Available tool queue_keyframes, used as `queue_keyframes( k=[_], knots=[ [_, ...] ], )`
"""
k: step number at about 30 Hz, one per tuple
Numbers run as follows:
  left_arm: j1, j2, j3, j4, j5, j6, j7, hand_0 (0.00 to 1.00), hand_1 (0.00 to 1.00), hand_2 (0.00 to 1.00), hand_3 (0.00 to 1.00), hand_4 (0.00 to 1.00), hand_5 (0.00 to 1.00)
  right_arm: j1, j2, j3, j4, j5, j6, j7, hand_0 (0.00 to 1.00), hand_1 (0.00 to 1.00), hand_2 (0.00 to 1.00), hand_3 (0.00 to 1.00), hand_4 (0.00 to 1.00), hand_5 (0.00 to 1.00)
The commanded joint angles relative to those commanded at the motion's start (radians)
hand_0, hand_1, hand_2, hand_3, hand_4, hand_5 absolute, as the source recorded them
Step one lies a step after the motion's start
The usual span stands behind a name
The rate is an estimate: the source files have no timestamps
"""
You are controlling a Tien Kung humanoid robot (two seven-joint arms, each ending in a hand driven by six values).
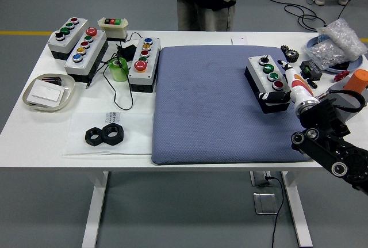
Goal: Pick up the button,place it on the desk,press the button,press the button
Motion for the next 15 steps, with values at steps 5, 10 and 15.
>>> queue_keyframes(
  k=[5, 10, 15],
  knots=[
    [-0.001, 0.001, 0.0, 0.0, 0.001, 0.0, 0.0, 0.751, 0.79, 0.864, 0.783, 0.553, 0.998, 0.023, 0.022, -0.007, -0.062, 0.012, 0.005, -0.022, 0.998, 0.91, 0.985, 0.998, 0.951, 0.203],
    [-0.001, 0.001, -0.002, -0.001, 0.003, 0.0, 0.001, 0.751, 0.79, 0.864, 0.782, 0.552, 0.998, 0.042, 0.033, -0.02, -0.104, 0.006, 0.015, -0.057, 0.972, 0.853, 0.937, 0.99, 0.952, 0.214],
    [-0.001, 0.001, -0.002, -0.001, 0.004, 0.001, 0.001, 0.751, 0.79, 0.864, 0.782, 0.553, 0.998, 0.053, 0.034, -0.047, -0.117, -0.009, 0.006, -0.103, 0.823, 0.593, 0.672, 0.861, 0.898, 0.122]
  ],
)
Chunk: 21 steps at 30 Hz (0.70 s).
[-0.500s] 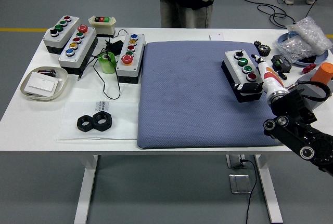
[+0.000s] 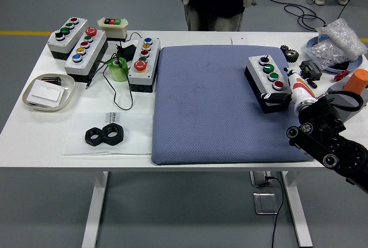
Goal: Pick up the button,place it on the desk,press the button,press the button
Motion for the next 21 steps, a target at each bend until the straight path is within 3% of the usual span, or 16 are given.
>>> queue_keyframes(
  k=[2, 3, 8, 9, 14, 15, 21],
  knots=[
    [0.0, 0.0, 0.001, 0.0, 0.0, 0.0, 0.0, 0.751, 0.79, 0.864, 0.782, 0.553, 0.998, 0.002, 0.001, -0.005, -0.002, -0.012, -0.008, -0.02, 0.823, 0.593, 0.672, 0.861, 0.898, 0.122],
    [0.0, 0.0, 0.001, 0.0, -0.001, 0.0, -0.001, 0.751, 0.788, 0.864, 0.782, 0.555, 0.998, 0.004, 0.001, -0.011, -0.006, -0.027, -0.015, -0.04, 0.611, 0.456, 0.552, 0.752, 0.83, 0.017],
    [0.0, 0.0, -0.001, 0.001, 0.003, 0.001, 0.0, 0.751, 0.788, 0.864, 0.782, 0.555, 0.998, 0.009, -0.008, -0.031, -0.012, -0.069, -0.018, -0.093, 0.611, 0.456, 0.552, 0.752, 0.83, 0.017],
    [0.0, 0.001, -0.002, 0.001, 0.004, 0.0, 0.0, 0.751, 0.788, 0.864, 0.782, 0.555, 0.998, 0.008, -0.011, -0.034, -0.012, -0.078, -0.019, -0.099, 0.449, 0.343, 0.461, 0.62, 0.78, 0.002],
    [0.002, 0.0, -0.007, 0.002, 0.011, 0.0, 0.002, 0.751, 0.788, 0.864, 0.782, 0.555, 0.998, -0.002, -0.036, -0.051, 0.005, -0.082, -0.036, -0.086, 0.449, 0.343, 0.461, 0.62, 0.78, 0.002],
    [0.003, 0.0, -0.008, 0.002, 0.013, 0.0, 0.002, 0.75, 0.788, 0.864, 0.781, 0.555, 0.998, -0.006, -0.045, -0.057, 0.015, -0.077, -0.041, -0.074, 0.412, 0.315, 0.447, 0.554, 0.737, 0.002],
    [0.007, 0.001, -0.012, 0.003, 0.02, 0.0, 0.004, 0.75, 0.788, 0.864, 0.781, 0.555, 0.998, -0.031, -0.11, -0.079, 0.107, -0.053, -0.087, 0.033, 0.412, 0.315, 0.447, 0.554, 0.737, 0.002]
  ],
)
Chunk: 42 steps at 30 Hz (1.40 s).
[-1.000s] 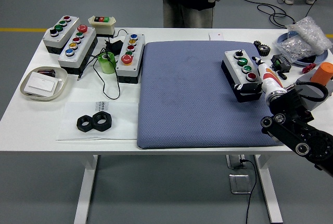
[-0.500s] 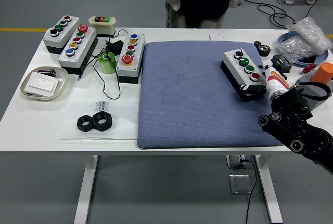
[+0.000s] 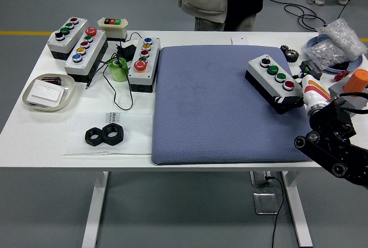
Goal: Pick up the button,place it on the desk,press the button,press the button
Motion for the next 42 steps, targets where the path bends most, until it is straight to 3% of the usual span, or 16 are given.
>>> queue_keyframes(
  k=[1, 5, 7, 13, 17, 21, 25, 29, 30, 32, 36, 37, 42],
  knots=[
    [0.001, 0.0, -0.001, 0.0, 0.001, 0.0, 0.0, 0.749, 0.788, 0.864, 0.781, 0.555, 0.998, -0.005, -0.024, -0.01, 0.044, 0.018, -0.006, 0.052, 0.402, 0.317, 0.443, 0.54, 0.689, 0.002],
    [0.001, 0.001, -0.002, 0.001, 0.004, 0.0, 0.001, 0.749, 0.788, 0.864, 0.781, 0.555, 0.998, -0.01, -0.054, -0.025, 0.105, 0.055, -0.001, 0.138, 0.402, 0.317, 0.443, 0.54, 0.689, 0.002],
    [0.002, 0.001, -0.003, 0.001, 0.005, -0.001, 0.001, 0.75, 0.788, 0.864, 0.781, 0.555, 0.998, -0.006, -0.097, -0.064, 0.172, 0.079, 0.035, 0.219, 0.393, 0.311, 0.437, 0.532, 0.692, 0.002],
    [0.004, 0.002, -0.002, 0.001, 0.004, -0.001, 0.0, 0.75, 0.788, 0.864, 0.781, 0.555, 0.998, 0.004, -0.141, -0.145, 0.252, 0.123, 0.142, 0.395, 0.383, 0.312, 0.437, 0.533, 0.685, 0.002],
    [0.003, 0.002, 0.003, 0.001, -0.003, 0.0, -0.003, 0.75, 0.788, 0.864, 0.781, 0.555, 0.998, 0.002, -0.145, -0.161, 0.245, 0.17, 0.226, 0.493, 0.383, 0.312, 0.437, 0.533, 0.685, 0.002],
    [0.0, 0.002, 0.007, 0.001, -0.01, 0.0, -0.005, 0.751, 0.788, 0.864, 0.781, 0.555, 0.998, 0.003, -0.145, -0.154, 0.205, 0.19, 0.276, 0.567, 0.384, 0.315, 0.437, 0.536, 0.669, 0.002],
    [-0.002, 0.001, 0.007, 0.001, -0.011, 0.0, -0.005, 0.75, 0.788, 0.864, 0.781, 0.554, 0.998, 0.008, -0.141, -0.136, 0.153, 0.179, 0.33, 0.598, 0.408, 0.34, 0.454, 0.56, 0.674, 0.002],
    [-0.004, 0.001, 0.007, 0.001, -0.011, -0.001, -0.004, 0.75, 0.788, 0.864, 0.781, 0.554, 0.998, 0.011, -0.147, -0.121, 0.119, 0.094, 0.433, 0.591, 0.408, 0.34, 0.454, 0.56, 0.674, 0.002],
    [-0.004, 0.001, 0.007, 0.001, -0.013, 0.0, -0.005, 0.75, 0.789, 0.865, 0.781, 0.555, 0.998, 0.008, -0.152, -0.113, 0.12, 0.06, 0.467, 0.591, 0.819, 0.687, 0.713, 0.998, 0.845, 0.002],
    [-0.004, 0.001, 0.007, 0.001, -0.014, 0.0, -0.005, 0.75, 0.789, 0.865, 0.781, 0.555, 0.998, 0.003, -0.159, -0.102, 0.127, 0.015, 0.502, 0.594, 0.819, 0.687, 0.713, 0.998, 0.845, 0.002],
    [-0.004, 0.001, 0.007, 0.001, -0.014, -0.001, -0.005, 0.75, 0.789, 0.865, 0.781, 0.555, 0.998, -0.003, -0.173, -0.091, 0.153, -0.035, 0.49, 0.612, 0.819, 0.687, 0.713, 0.998, 0.845, 0.002],
    [-0.004, 0.001, 0.007, 0.001, -0.013, -0.001, -0.005, 0.751, 0.789, 0.865, 0.781, 0.553, 0.998, -0.004, -0.175, -0.089, 0.158, -0.041, 0.482, 0.615, 0.894, 0.778, 0.846, 0.998, 0.865, 0.002],
    [-0.004, 0.001, 0.007, 0.002, -0.015, 0.0, -0.005, 0.751, 0.789, 0.865, 0.781, 0.553, 0.998, -0.007, -0.18, -0.066, 0.182, -0.063, 0.431, 0.631, 0.894, 0.778, 0.846, 0.998, 0.865, 0.002]
  ],
)
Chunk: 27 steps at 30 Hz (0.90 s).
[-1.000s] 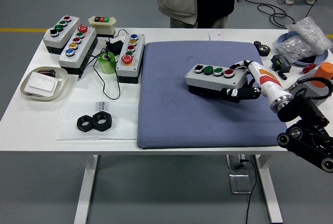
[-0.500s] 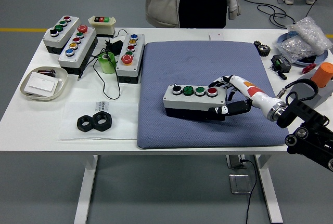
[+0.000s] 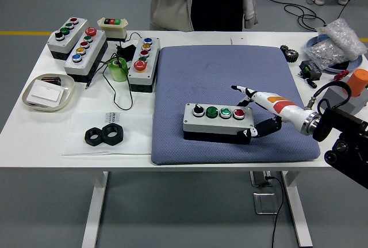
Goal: Pick up the button,place it on the desk,press the button,press the button
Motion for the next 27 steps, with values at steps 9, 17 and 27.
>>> queue_keyframes(
  k=[9, 17, 27],
  knots=[
    [-0.002, 0.0, 0.002, 0.0, -0.004, 0.001, -0.002, 0.75, 0.789, 0.865, 0.781, 0.553, 0.998, -0.005, -0.01, 0.021, 0.02, -0.025, -0.004, -0.003, 0.937, 0.818, 0.922, 0.998, 0.882, 0.002],
    [0.0, 0.0, 0.002, 0.001, -0.004, 0.0, -0.002, 0.75, 0.789, 0.865, 0.783, 0.552, 0.998, -0.054, -0.07, 0.141, 0.157, -0.021, 0.008, -0.046, 0.946, 0.827, 0.934, 0.998, 0.887, 0.002],
    [0.003, 0.0, -0.006, 0.001, 0.009, -0.001, 0.003, 0.75, 0.788, 0.864, 0.783, 0.552, 0.998, -0.08, -0.117, 0.138, 0.248, -0.089, -0.146, -0.114, 0.431, 0.172, 0.285, 0.77, 0.679, 0.002]
  ],
)
